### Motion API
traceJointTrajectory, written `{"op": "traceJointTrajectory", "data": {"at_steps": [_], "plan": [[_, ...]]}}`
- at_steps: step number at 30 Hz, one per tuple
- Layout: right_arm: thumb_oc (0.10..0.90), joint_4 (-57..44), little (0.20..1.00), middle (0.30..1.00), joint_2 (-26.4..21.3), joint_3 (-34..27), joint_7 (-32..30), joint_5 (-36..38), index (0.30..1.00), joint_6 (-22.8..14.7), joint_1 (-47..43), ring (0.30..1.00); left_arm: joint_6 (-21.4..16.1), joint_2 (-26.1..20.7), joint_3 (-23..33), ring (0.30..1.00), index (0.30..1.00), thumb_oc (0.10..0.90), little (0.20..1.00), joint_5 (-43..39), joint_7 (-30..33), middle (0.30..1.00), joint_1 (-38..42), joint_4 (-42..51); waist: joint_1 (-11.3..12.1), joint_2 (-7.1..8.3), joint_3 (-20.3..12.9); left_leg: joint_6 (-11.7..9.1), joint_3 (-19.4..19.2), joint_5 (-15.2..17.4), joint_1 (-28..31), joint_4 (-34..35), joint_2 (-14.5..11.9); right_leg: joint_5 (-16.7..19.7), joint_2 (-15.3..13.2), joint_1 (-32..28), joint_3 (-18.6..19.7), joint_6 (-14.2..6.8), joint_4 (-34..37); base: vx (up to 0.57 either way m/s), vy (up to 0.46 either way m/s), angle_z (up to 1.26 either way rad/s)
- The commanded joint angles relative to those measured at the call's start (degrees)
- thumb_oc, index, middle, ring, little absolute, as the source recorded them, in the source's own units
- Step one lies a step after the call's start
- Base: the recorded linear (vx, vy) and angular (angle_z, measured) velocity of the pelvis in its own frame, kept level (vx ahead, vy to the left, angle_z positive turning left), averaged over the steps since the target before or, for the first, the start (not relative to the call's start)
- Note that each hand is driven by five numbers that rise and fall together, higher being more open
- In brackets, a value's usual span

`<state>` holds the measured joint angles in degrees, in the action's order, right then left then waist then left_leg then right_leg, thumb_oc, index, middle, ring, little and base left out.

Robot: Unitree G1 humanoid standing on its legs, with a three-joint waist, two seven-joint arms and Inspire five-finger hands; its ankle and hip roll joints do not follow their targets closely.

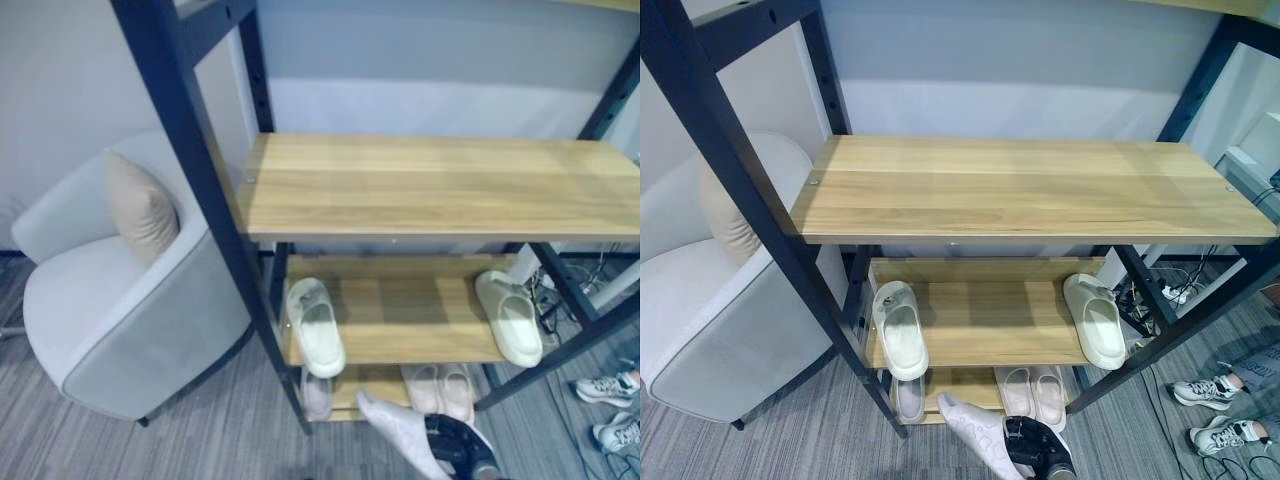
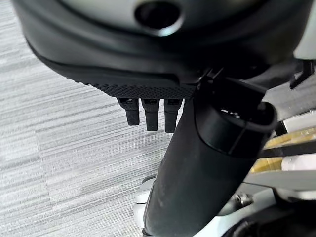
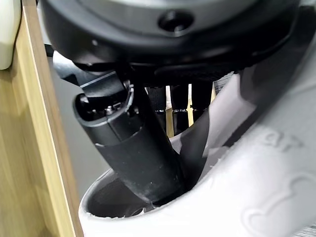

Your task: Arrange the slippers neatly on the shoe rack.

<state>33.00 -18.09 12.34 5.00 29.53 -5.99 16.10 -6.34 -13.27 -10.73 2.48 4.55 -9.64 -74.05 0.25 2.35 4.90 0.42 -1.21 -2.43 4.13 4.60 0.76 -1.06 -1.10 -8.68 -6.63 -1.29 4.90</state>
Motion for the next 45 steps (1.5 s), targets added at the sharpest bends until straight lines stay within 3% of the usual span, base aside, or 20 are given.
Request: {"op": "traceJointTrajectory", "data": {"at_steps": [1,7,11,12,15,16,17,19,21,22,23,26,27,28,29,31,35,39,45], "plan": [[0.400,-4.9,0.300,0.300,-0.6,-2.6,0.0,2.5,0.300,-5.0,-2.1,0.300,-2.3,0.6,1.3,0.900,0.900,0.800,0.900,-2.4,1.1,0.900,5.4,-1.7,1.0,-1.18,0.0,-1.8,-0.1,6.3,2.1,-2.9,-1.8,-5.9,-2.6,2.5,-0.7,-4.0,-7.5,0.00,0.000,0.00],[0.400,-3.9,0.300,0.300,0.0,-2.6,-0.9,2.8,0.300,-5.0,-2.5,0.300,-2.9,0.6,2.2,0.900,0.900,0.800,0.900,-6.1,1.6,0.900,5.9,-0.3,1.0,-1.16,0.5,-1.8,-0.1,6.7,1.4,-3.9,-1.7,-6.3,-2.8,3.5,-0.7,-4.2,-9.1,-0.02,0.001,0.00],[0.400,-4.3,0.300,0.300,-2.1,-1.0,-2.8,2.9,0.300,-5.2,-7.3,0.300,-6.1,-1.8,2.7,0.900,0.900,0.800,0.900,-18.8,3.1,0.900,8.6,11.0,1.8,-1.16,7.8,-1.1,0.5,11.7,-13.0,-23.0,-0.9,-9.7,-4.8,16.1,0.5,-3.2,-25.4,-0.35,0.028,0.09],[0.400,-4.1,0.300,0.300,-3.3,0.1,-5.0,5.1,0.300,-6.7,-12.4,0.300,-9.1,-3.2,3.0,0.900,0.900,0.800,0.900,-25.8,4.3,0.900,9.6,20.4,3.0,-1.98,10.7,0.4,0.7,16.0,-20.6,-33.2,-1.2,-13.2,-5.0,24.0,1.7,-2.3,-35.8,-0.34,0.039,0.31],[0.400,-5.6,0.300,0.300,-2.9,0.1,-5.9,9.3,0.300,-7.9,-15.0,0.300,-10.7,-4.1,2.9,0.900,0.900,0.800,0.900,-27.8,5.1,0.900,9.7,26.7,3.7,-2.40,11.9,1.5,0.7,18.4,-24.6,-39.1,-1.5,-15.7,-5.3,28.4,2.7,-1.3,-41.4,-0.16,0.016,0.23],[0.400,-8.9,0.300,0.300,-2.9,1.1,-8.3,8.9,0.300,-8.9,-18.1,0.300,-11.7,-4.5,3.6,0.900,0.900,0.800,0.900,-31.1,5.8,0.900,10.2,31.5,4.6,-2.90,13.7,2.5,1.0,20.6,-30.4,-46.5,-1.0,-18.3,-5.6,34.2,3.2,-0.5,-48.2,-0.14,0.004,-0.08],[0.400,-8.9,0.300,0.300,-2.9,1.1,-8.3,8.9,0.300,-8.9,-18.1,0.300,-11.7,-4.5,3.6,0.900,0.900,0.800,0.900,-31.1,5.8,0.900,10.2,31.5,4.6,-2.90,13.6,2.5,1.0,20.7,-30.6,-46.6,-1.0,-18.3,-5.6,34.3,3.2,-0.5,-48.3,-0.16,-0.005,-0.25],[0.400,-12.2,0.300,0.300,-2.7,2.7,-10.4,8.6,0.300,-10.0,-21.7,0.300,-13.1,-4.5,4.0,0.900,0.900,0.800,0.900,-32.7,7.4,0.900,11.8,33.8,4.9,-3.20,14.8,2.9,0.9,24.5,-36.5,-54.5,-0.8,-22.4,-5.1,40.6,3.7,-0.1,-55.3,-0.06,0.001,-0.10],[0.400,-15.6,0.300,0.300,-2.8,2.8,-14.0,6.2,0.300,-10.9,-25.9,0.300,-13.9,-4.2,4.5,0.900,0.900,0.800,0.900,-35.1,9.1,0.900,13.4,38.1,5.3,-3.75,15.1,3.4,0.6,26.3,-44.3,-61.3,-0.7,-24.2,-5.1,48.2,4.5,0.7,-61.2,-0.15,0.014,0.11],[0.400,-19.7,0.300,0.300,-2.9,2.3,-18.6,2.4,0.300,-12.3,-31.2,0.300,-14.7,-3.9,4.7,0.900,0.900,0.800,0.900,-35.5,11.5,0.900,15.4,41.1,5.5,-4.12,15.1,4.3,1.1,28.1,-52.7,-68.0,-0.7,-26.1,-4.7,56.4,5.3,1.8,-67.9,-0.13,0.014,-0.08],[0.400,-19.8,0.300,0.300,-2.9,2.3,-18.7,2.3,0.300,-12.2,-31.2,0.300,-14.6,-3.9,4.8,0.900,0.900,0.800,0.900,-35.5,11.6,0.900,15.5,41.1,5.6,-4.10,14.8,4.3,1.1,28.3,-53.3,-68.4,-0.7,-26.2,-4.7,57.0,5.3,1.8,-68.3,-0.11,0.005,-0.13],[0.400,-23.6,0.300,0.300,-2.8,1.4,-23.7,-2.2,0.300,-13.0,-37.7,0.300,-15.0,-3.6,4.1,0.900,0.900,0.800,0.900,-34.0,14.3,0.900,17.9,45.2,6.2,-4.38,13.8,5.2,1.8,30.6,-62.7,-76.4,-0.8,-28.7,-4.3,66.6,6.0,3.1,-76.6,-0.06,-0.017,0.03],[0.400,-24.6,0.300,0.300,-3.0,0.9,-27.0,-3.9,0.300,-12.8,-41.7,0.300,-15.0,-4.0,4.2,0.900,0.900,0.800,0.900,-32.6,16.7,0.900,18.8,48.0,6.7,-4.63,13.6,5.8,2.5,32.5,-68.8,-83.0,-1.0,-30.1,-4.1,73.0,6.7,3.6,-83.2,-0.03,-0.007,0.02],[0.400,-24.6,0.300,0.300,-3.0,0.9,-27.0,-3.9,0.300,-12.8,-41.7,0.300,-14.9,-4.0,4.2,0.900,0.900,0.800,0.900,-32.5,16.8,0.900,18.8,48.1,6.7,-4.59,13.4,5.8,2.4,32.7,-69.3,-83.4,-1.0,-30.2,-4.0,73.5,6.8,3.6,-83.6,-0.02,-0.012,-0.08],[0.400,-26.2,0.300,0.300,-3.4,-0.6,-29.7,-5.1,0.300,-13.6,-43.7,0.300,-15.2,-4.5,4.2,0.900,0.900,0.800,0.900,-30.8,19.2,0.900,19.4,50.5,7.1,-4.91,13.9,6.2,2.7,34.5,-74.3,-89.9,-1.1,-31.7,-3.9,78.6,7.1,4.2,-90.0,0.00,-0.007,-0.07],[0.400,-26.2,0.300,0.300,-3.8,-1.5,-30.7,-4.9,0.300,-14.9,-45.3,0.300,-15.5,-4.8,3.6,0.900,0.900,0.800,0.900,-29.7,20.1,0.900,19.9,51.3,7.3,-5.14,14.2,6.5,2.7,35.4,-76.0,-92.4,-1.4,-32.4,-4.0,80.7,7.5,4.3,-92.7,0.00,0.003,0.01],[0.400,-28.1,0.300,0.300,-5.9,-6.2,-37.0,-5.9,0.300,-19.9,-51.8,0.300,-16.4,-7.4,2.8,0.900,0.900,0.800,0.900,-24.1,25.3,0.900,20.7,49.3,7.5,-5.95,17.2,6.3,3.4,39.0,-83.5,-106.4,-0.8,-35.1,-3.5,88.3,8.4,4.7,-107.1,0.03,-0.010,-0.02],[0.400,-30.9,0.300,0.300,-8.0,-6.2,-40.4,-8.2,0.300,-19.6,-56.2,0.300,-17.3,-7.1,4.4,0.900,0.900,0.800,0.900,-26.6,28.7,0.900,20.5,44.7,7.0,-5.82,20.0,6.0,4.3,42.2,-88.3,-117.1,-0.8,-37.2,-3.0,92.7,10.3,4.8,-118.2,0.05,-0.030,0.09],[0.400,-37.8,0.300,0.300,-9.1,-6.0,-44.0,-12.0,0.300,-21.7,-61.0,0.300,-18.1,-8.3,4.2,0.900,0.900,0.800,0.900,-25.8,33.5,0.900,22.2,41.0,5.8,-5.54,23.3,5.5,5.6,43.7,-94.0,-127.3,-0.1,-38.2,-3.1,97.4,11.7,5.2,-128.1,0.00,-0.014,0.04]]}}
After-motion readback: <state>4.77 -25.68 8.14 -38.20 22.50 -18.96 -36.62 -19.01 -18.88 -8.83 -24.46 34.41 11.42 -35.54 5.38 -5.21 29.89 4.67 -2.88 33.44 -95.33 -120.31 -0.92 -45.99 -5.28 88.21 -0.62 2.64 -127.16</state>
